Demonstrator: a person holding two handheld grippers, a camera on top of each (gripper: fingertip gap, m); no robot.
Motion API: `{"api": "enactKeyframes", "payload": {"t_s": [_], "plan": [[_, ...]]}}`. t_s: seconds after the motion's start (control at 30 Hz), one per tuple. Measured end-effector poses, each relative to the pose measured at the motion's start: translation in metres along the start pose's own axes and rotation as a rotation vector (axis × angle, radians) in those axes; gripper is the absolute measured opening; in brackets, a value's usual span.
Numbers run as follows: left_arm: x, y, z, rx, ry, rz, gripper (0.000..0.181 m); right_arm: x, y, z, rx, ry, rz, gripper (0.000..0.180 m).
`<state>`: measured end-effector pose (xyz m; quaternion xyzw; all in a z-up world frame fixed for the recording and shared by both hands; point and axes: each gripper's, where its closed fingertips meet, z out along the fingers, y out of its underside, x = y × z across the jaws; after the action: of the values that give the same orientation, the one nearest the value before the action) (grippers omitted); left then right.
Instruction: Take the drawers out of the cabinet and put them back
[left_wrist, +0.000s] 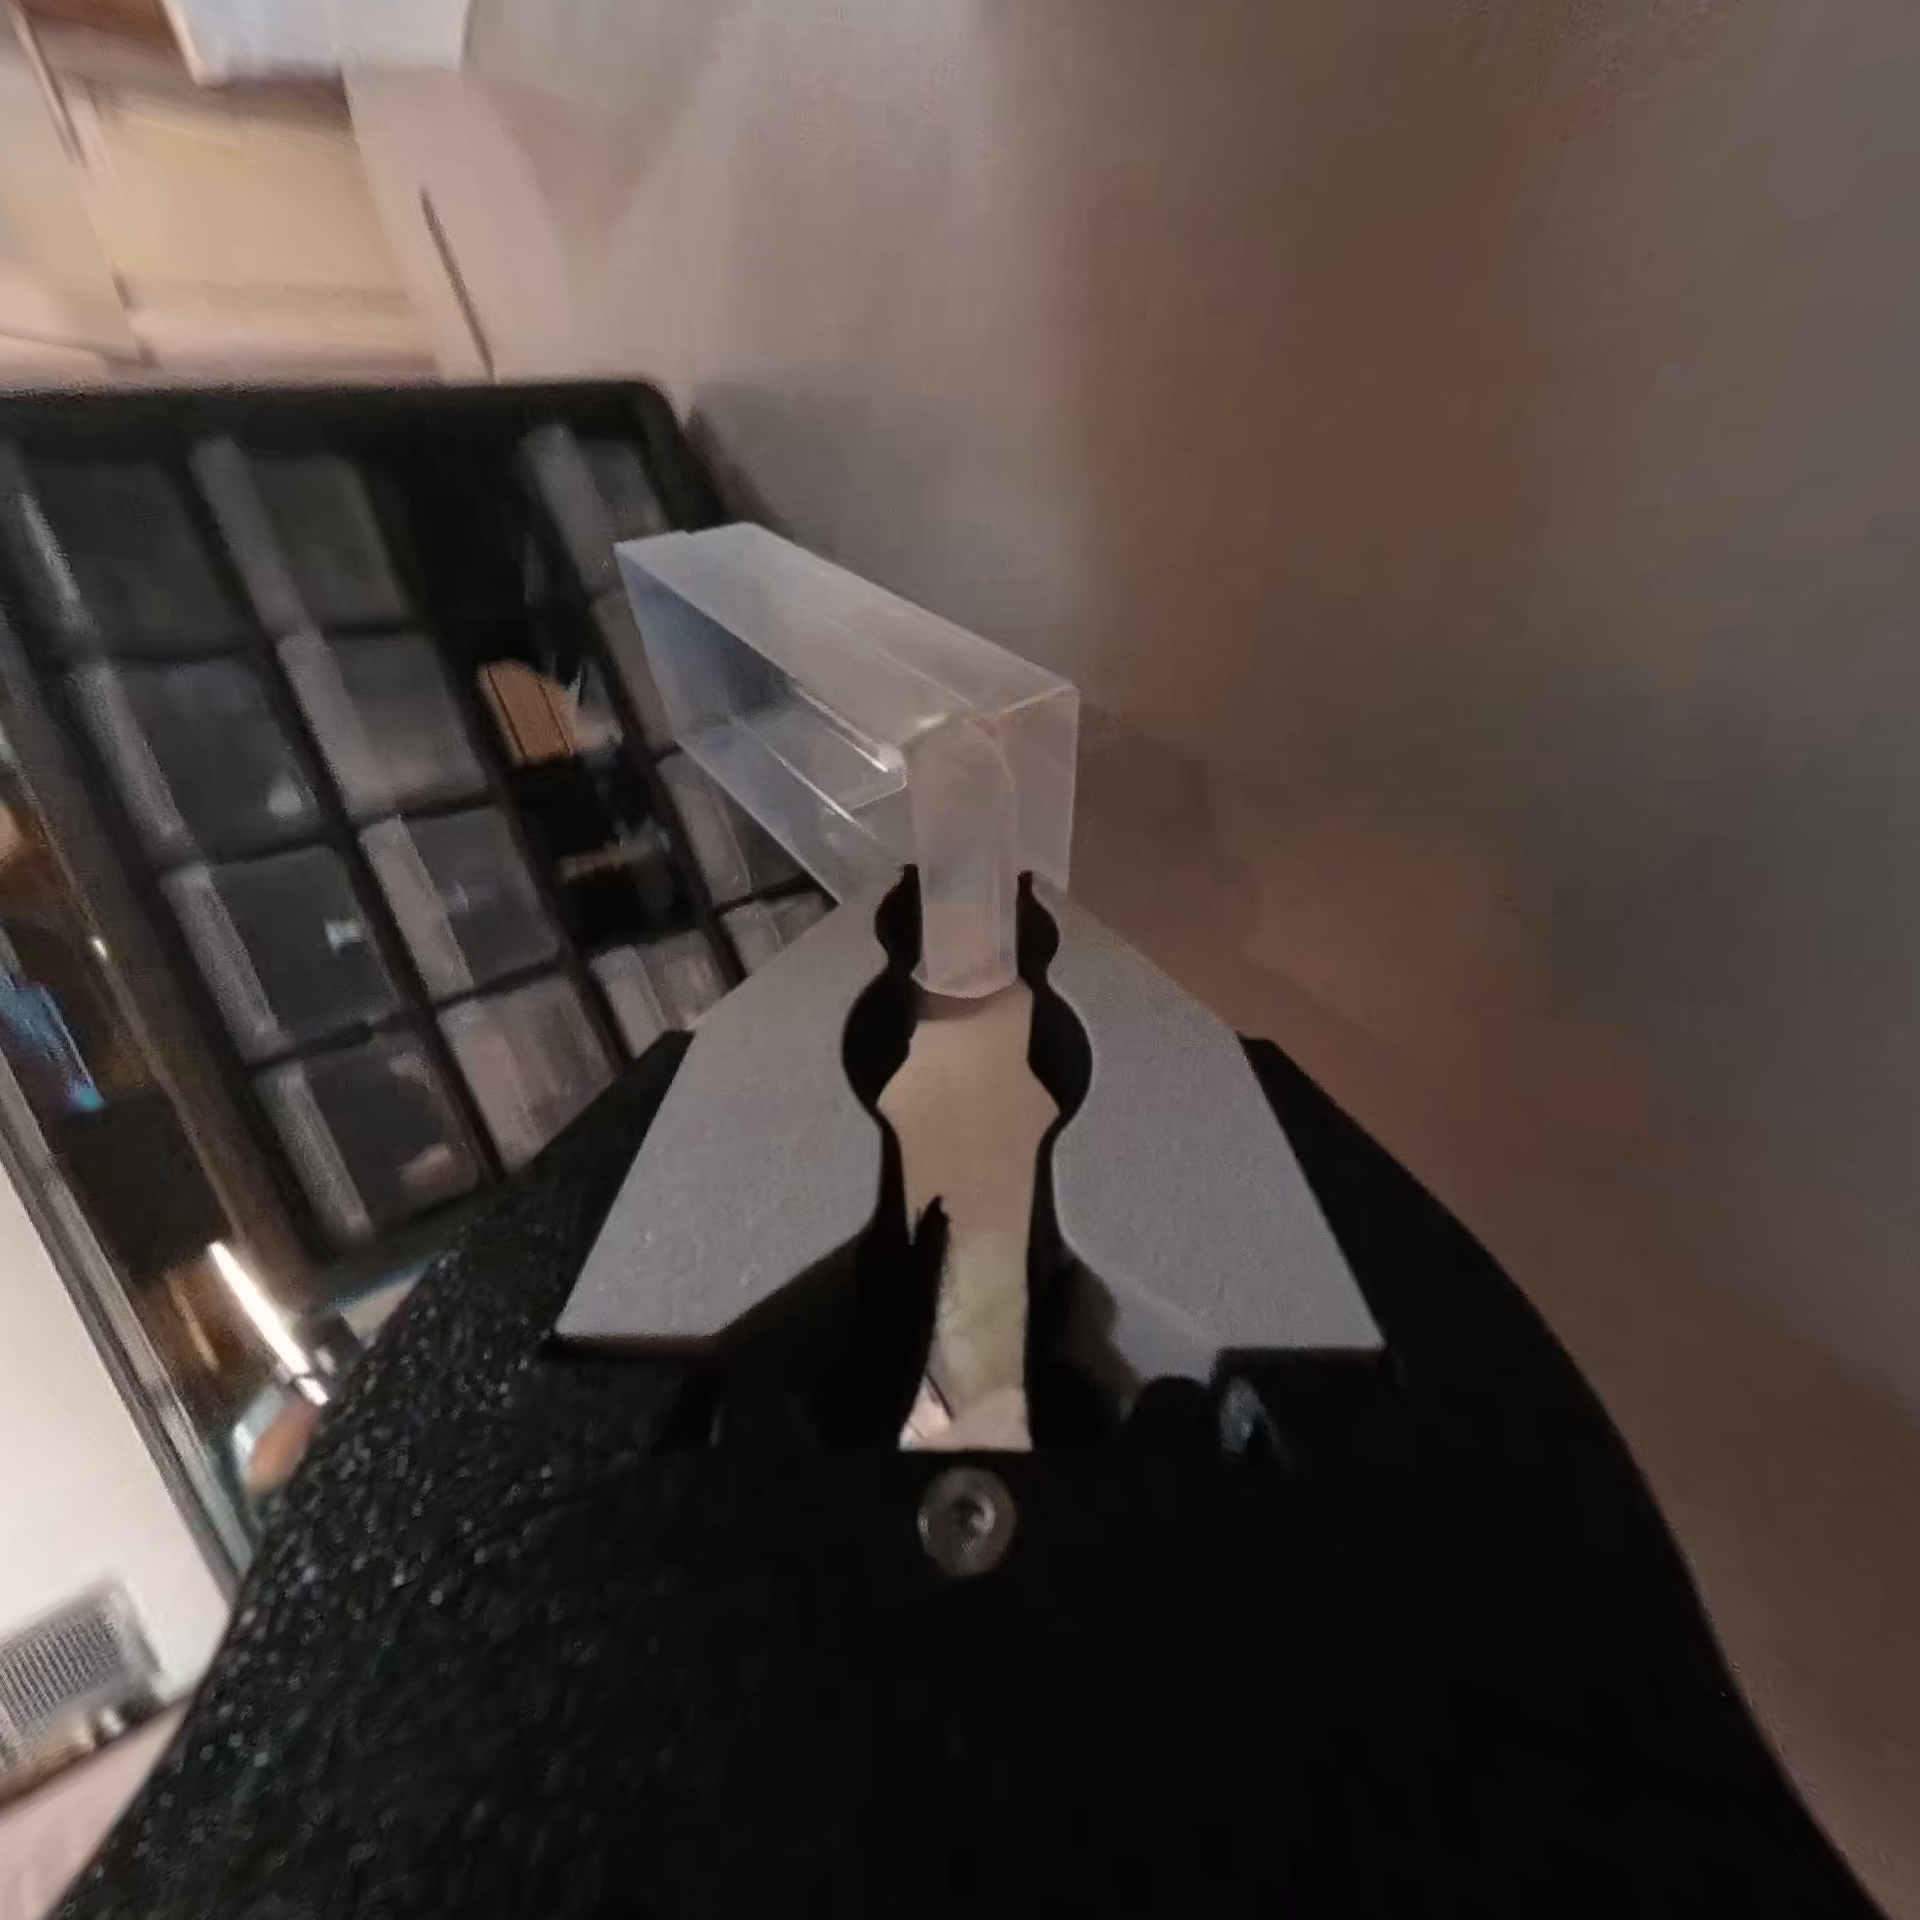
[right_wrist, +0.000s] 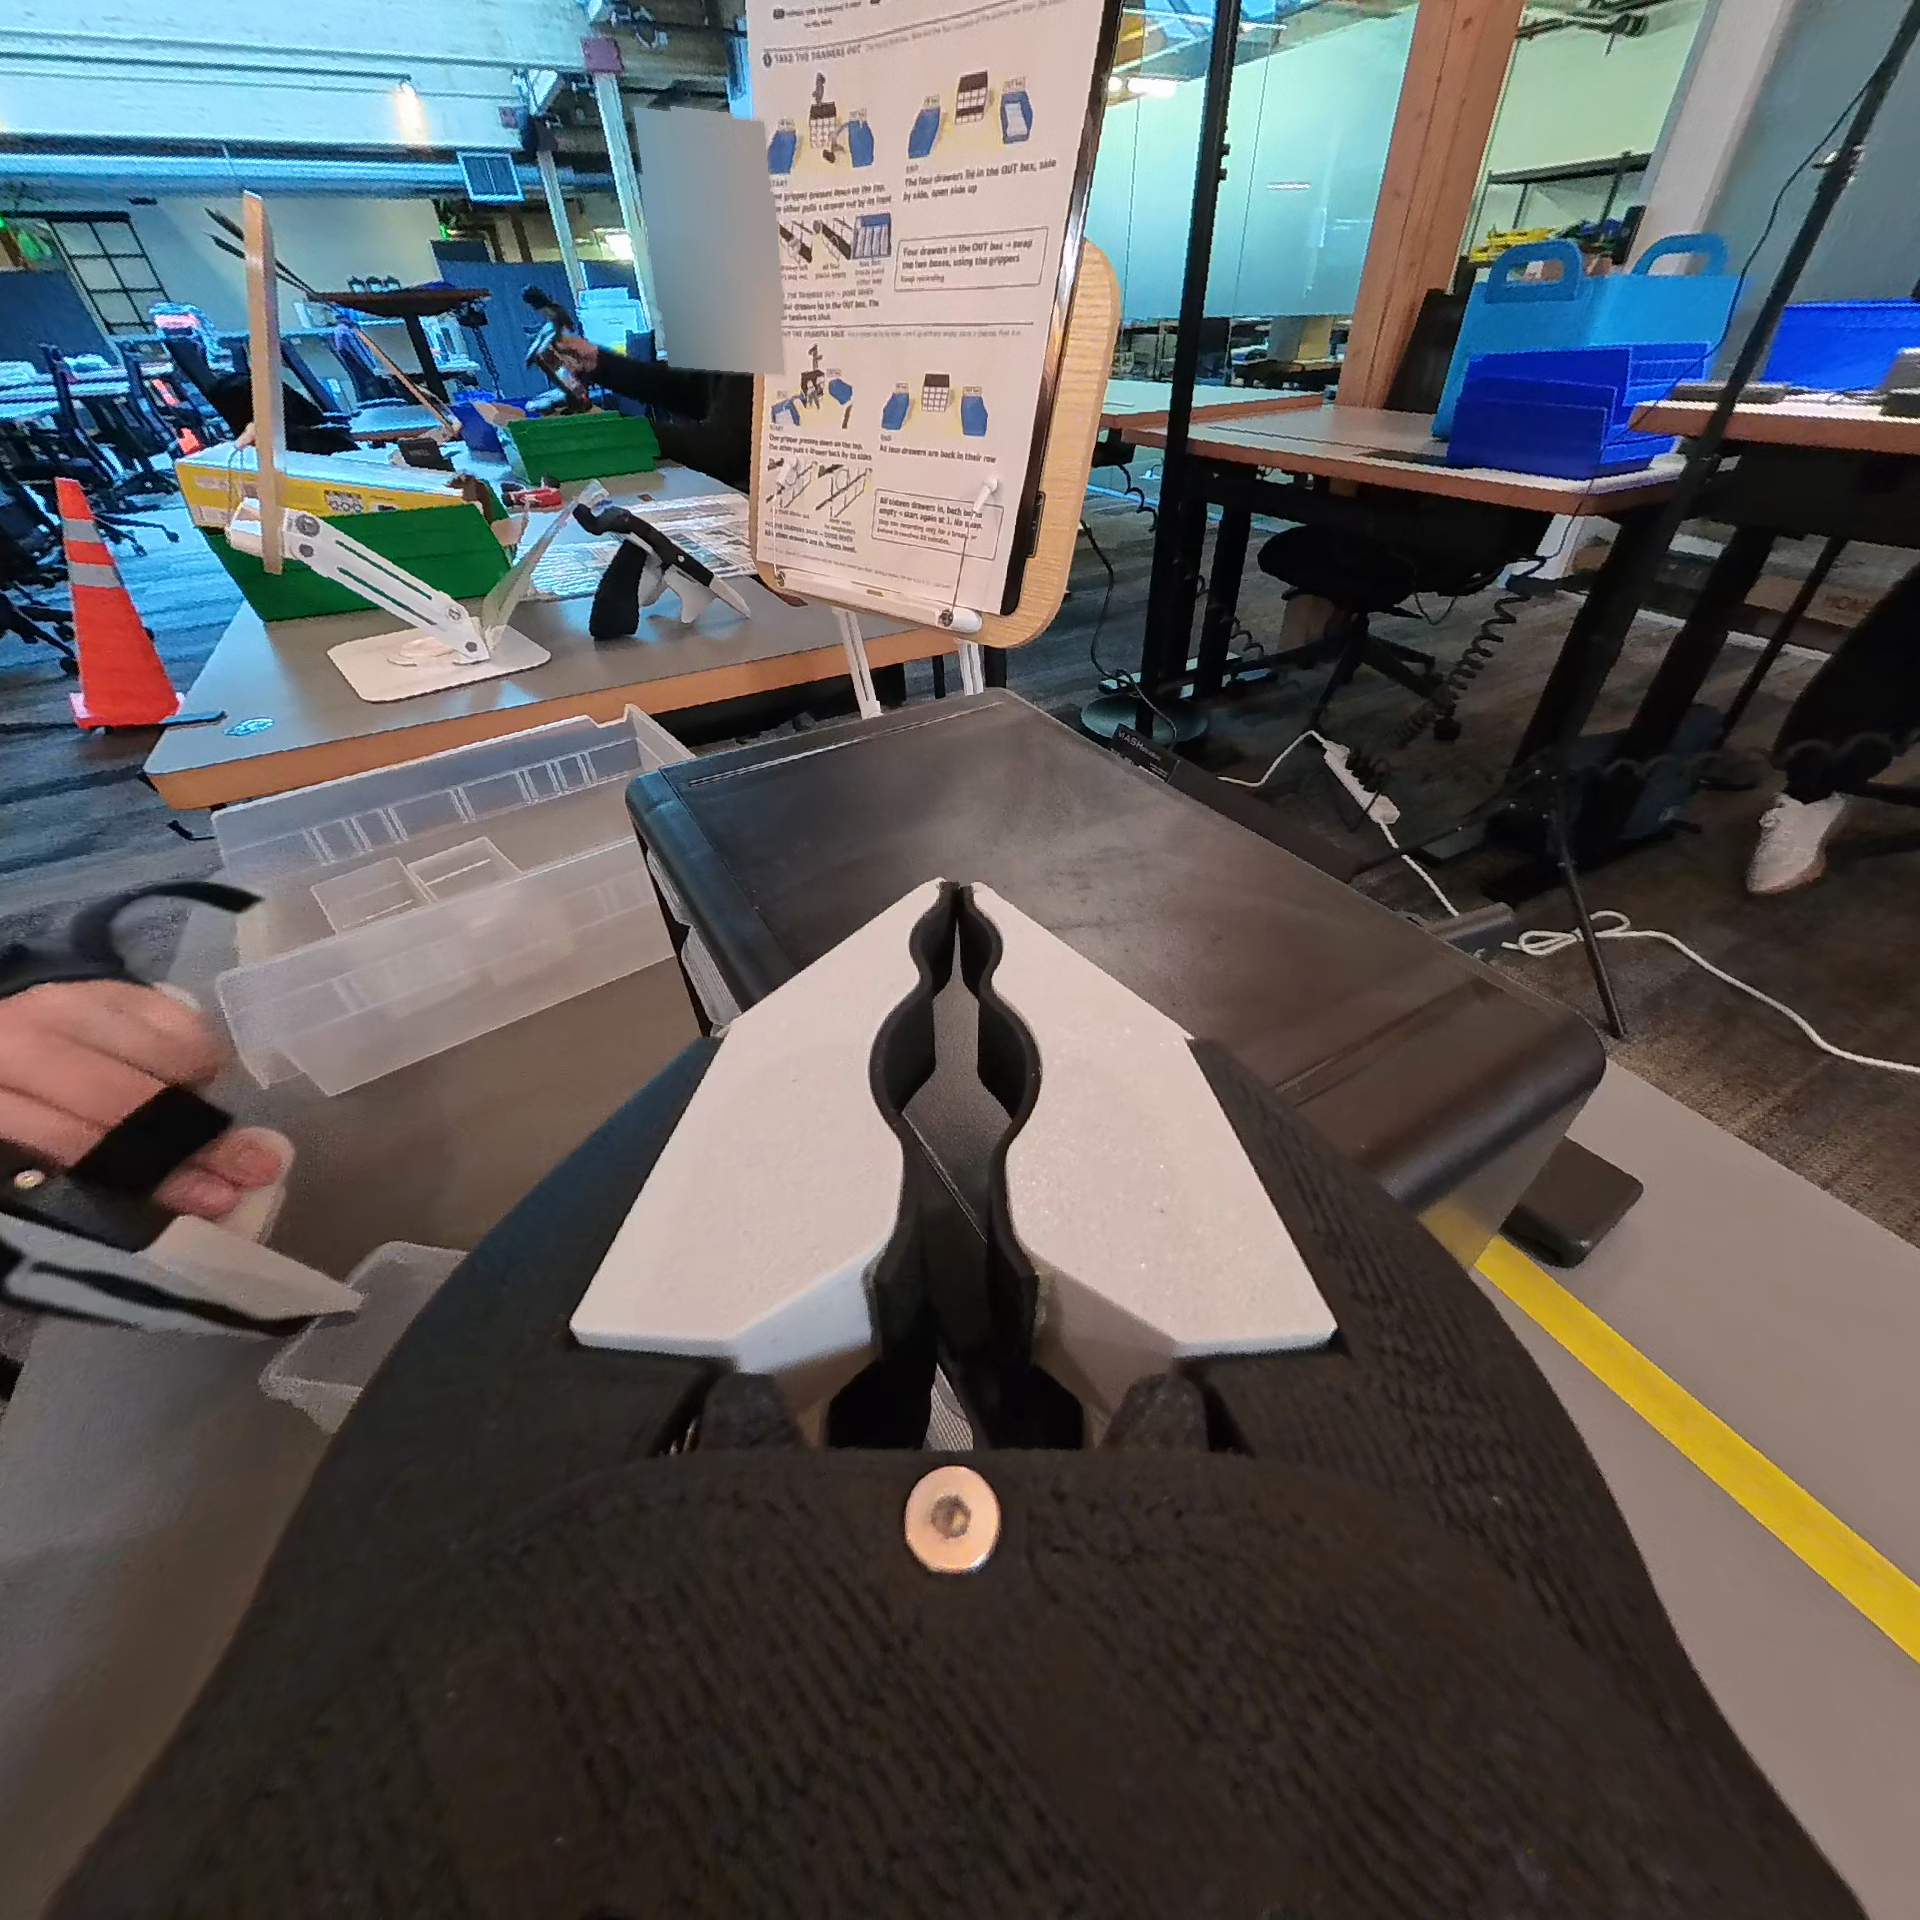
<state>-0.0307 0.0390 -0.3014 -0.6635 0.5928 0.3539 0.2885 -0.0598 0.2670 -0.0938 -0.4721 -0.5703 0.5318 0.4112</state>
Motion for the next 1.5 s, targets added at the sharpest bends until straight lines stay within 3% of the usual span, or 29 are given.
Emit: {"api": "enactKeyframes", "payload": {"t_s": [0.3, 0.53, 0.93, 1.23, 1.5], "plan": [[-0.055, -0.014, -0.005, -0.274, -0.048, -0.414, 0.016, 0.0, 0.0, 0.0, 0.006, -0.007, 0.004, 0.0], [-0.054, -0.007, 0.006, -0.497, 0.007, -0.283, 0.015, 0.0, -0.001, -0.001, 0.014, -0.016, 0.01, 0.0], [-0.057, -0.009, 0.015, -0.589, 0.083, -0.277, 0.015, 0.0, -0.001, 0.0, 0.015, -0.013, 0.013, 0.0], [-0.071, -0.01, 0.024, -0.606, 0.035, -0.314, 0.015, 0.0, -0.001, 0.0, 0.013, -0.012, 0.011, 0.0], [-0.086, 0.011, 0.06, -0.638, -0.08, -0.249, 0.015, 0.0, -0.001, 0.0, 0.011, -0.012, 0.011, 0.0]]}}
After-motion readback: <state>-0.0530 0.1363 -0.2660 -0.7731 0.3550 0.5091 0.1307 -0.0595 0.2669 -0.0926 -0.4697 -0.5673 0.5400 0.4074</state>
